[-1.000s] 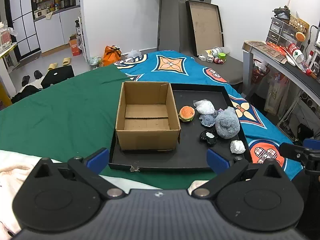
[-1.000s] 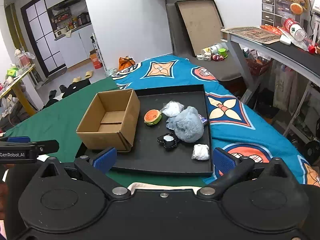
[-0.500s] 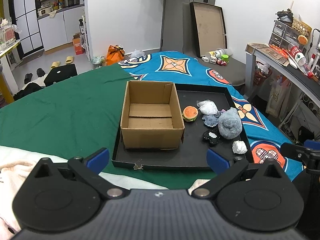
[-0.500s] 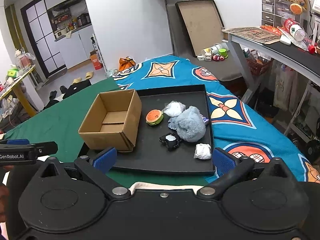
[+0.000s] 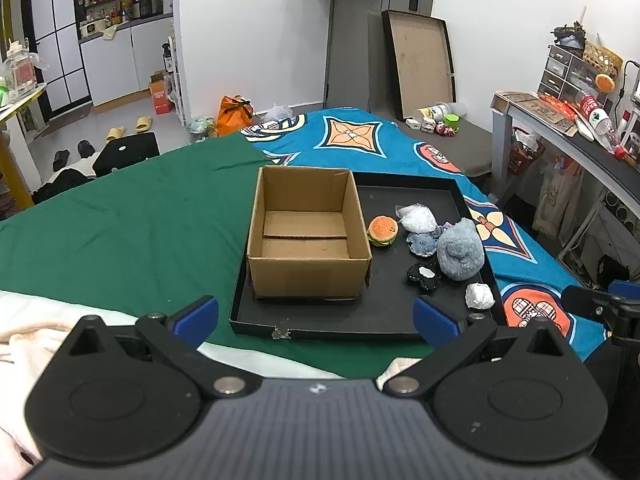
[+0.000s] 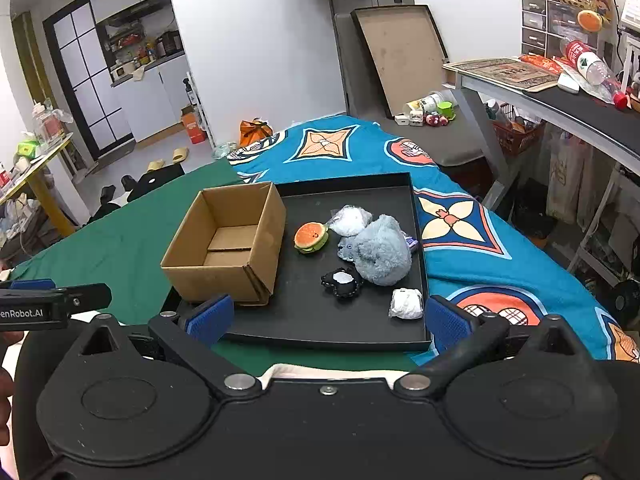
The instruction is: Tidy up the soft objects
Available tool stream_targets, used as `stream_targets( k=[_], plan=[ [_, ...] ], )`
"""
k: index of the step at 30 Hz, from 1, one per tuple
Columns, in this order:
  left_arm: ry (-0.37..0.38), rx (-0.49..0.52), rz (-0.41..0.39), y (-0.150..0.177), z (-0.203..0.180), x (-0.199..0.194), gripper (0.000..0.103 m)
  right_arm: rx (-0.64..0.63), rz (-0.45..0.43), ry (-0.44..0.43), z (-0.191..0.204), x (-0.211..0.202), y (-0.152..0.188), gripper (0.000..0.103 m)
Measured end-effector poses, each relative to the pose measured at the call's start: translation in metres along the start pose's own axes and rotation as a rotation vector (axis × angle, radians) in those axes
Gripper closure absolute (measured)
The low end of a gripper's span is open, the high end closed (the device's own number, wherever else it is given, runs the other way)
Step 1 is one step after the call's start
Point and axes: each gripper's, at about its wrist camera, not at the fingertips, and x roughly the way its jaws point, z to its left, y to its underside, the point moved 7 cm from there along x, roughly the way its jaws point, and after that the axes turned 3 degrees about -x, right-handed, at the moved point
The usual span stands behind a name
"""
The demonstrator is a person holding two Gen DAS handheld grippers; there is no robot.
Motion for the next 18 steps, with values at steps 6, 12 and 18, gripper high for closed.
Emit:
stream_targets(
  k=[6, 12, 18],
  plan=[
    [-0.016, -0.003, -0.014, -0.002, 0.002, -0.003, 0.0, 0.001, -0.007, 0.006, -0.001, -0.002, -0.001, 0.0],
    [-0.02, -0.004, -0.017, 0.0, 0.004, -0.001, 0.0, 0.011, -0.014, 0.005, -0.005, -0.001, -0.001, 0.0],
    [-0.036, -0.012, -0.011, 0.001, 0.009, 0.006, 0.0, 0.009, -0.004, -0.013, -0.007, 0.01, -0.002, 0.0]
  ],
)
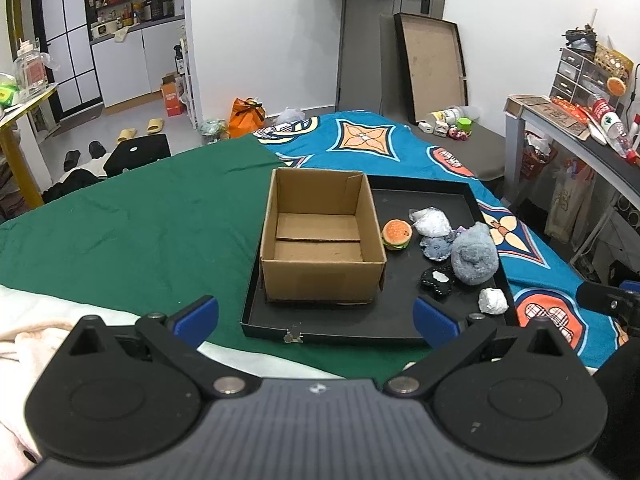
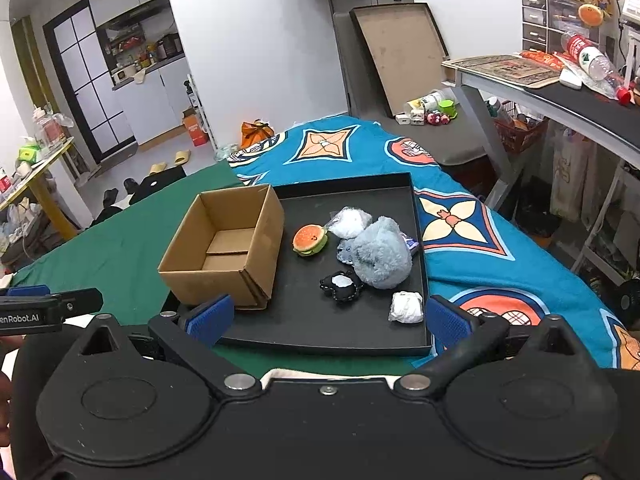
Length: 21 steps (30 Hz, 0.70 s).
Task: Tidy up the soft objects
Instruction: 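Move the right tool to the grey fluffy plush and close on it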
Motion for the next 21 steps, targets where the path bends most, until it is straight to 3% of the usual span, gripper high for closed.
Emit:
stream_targets(
  k=[14, 21],
  plan=[
    [-0.028, -0.034, 0.028, -0.007, 0.009, 0.046, 0.0, -0.034, 0.022, 0.008, -0.014, 0.045, -0.01, 0.001],
    [-0.031, -0.053, 0.045, -0.015, 0.013, 0.066, 0.0, -0.01, 0.08, -0.011, -0.027, 0.071, -0.012, 0.003]
  ],
)
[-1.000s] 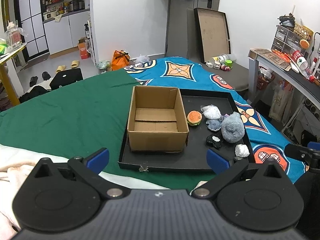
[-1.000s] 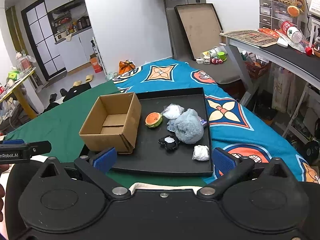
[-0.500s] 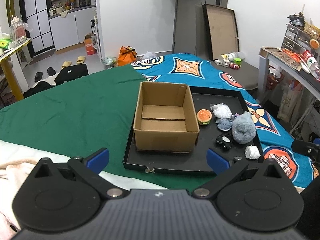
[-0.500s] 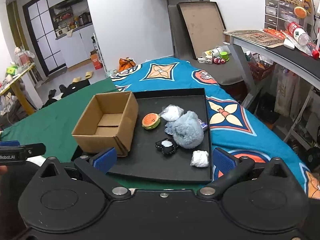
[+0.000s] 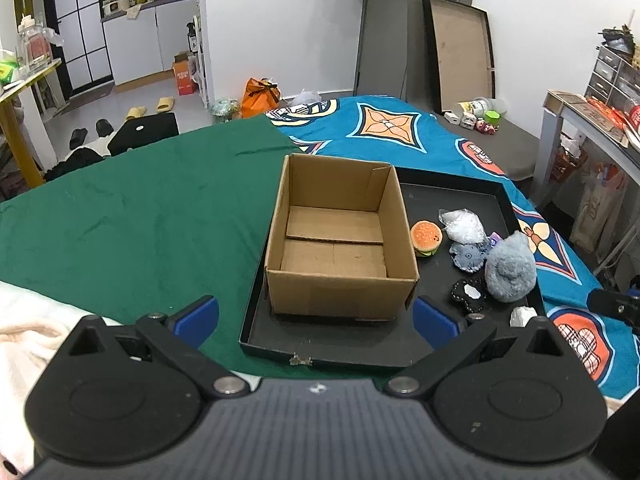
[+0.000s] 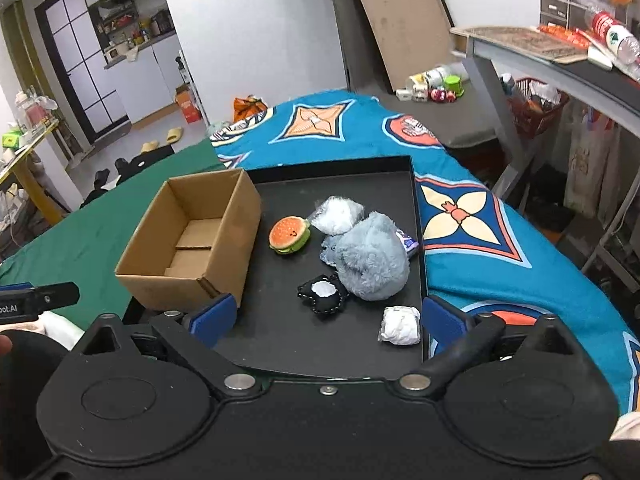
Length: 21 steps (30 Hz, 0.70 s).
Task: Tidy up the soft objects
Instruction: 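Move the right tool to the grey fluffy plush and close on it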
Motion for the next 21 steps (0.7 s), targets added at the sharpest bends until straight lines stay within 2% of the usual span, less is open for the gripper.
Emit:
stream_targets(
  k=[21],
  plan=[
    [-0.048, -0.039, 0.049, -0.016, 0.006, 0.054, 0.002, -0.057, 0.109, -0.035, -0.019, 0.058, -0.025, 0.006]
  ],
)
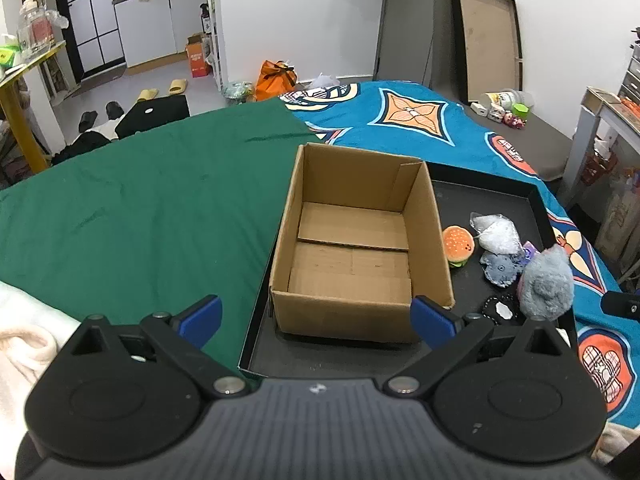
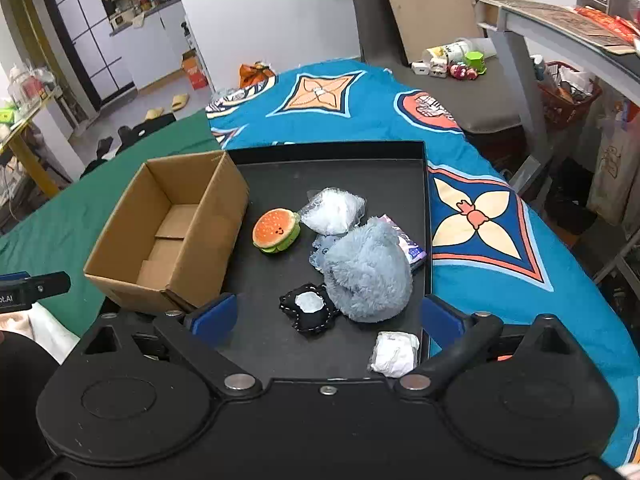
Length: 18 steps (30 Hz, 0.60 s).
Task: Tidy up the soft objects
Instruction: 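Move the right tool to the grey fluffy plush and close on it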
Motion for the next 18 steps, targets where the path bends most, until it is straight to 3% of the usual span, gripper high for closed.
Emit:
stream_targets(
  k=[8, 18],
  plan=[
    [-0.013, -0.039, 0.016, -0.008, 0.009, 0.022, 0.012, -0.01, 0.042, -0.024, -0.006, 0.027, -0.007, 0.01],
    [-0.064, -0.063, 0.045, -0.016, 0.017, 0.056, 0.032, 0.046, 0.08, -0.053, -0.02, 0.063, 0.001, 0.023]
  ],
)
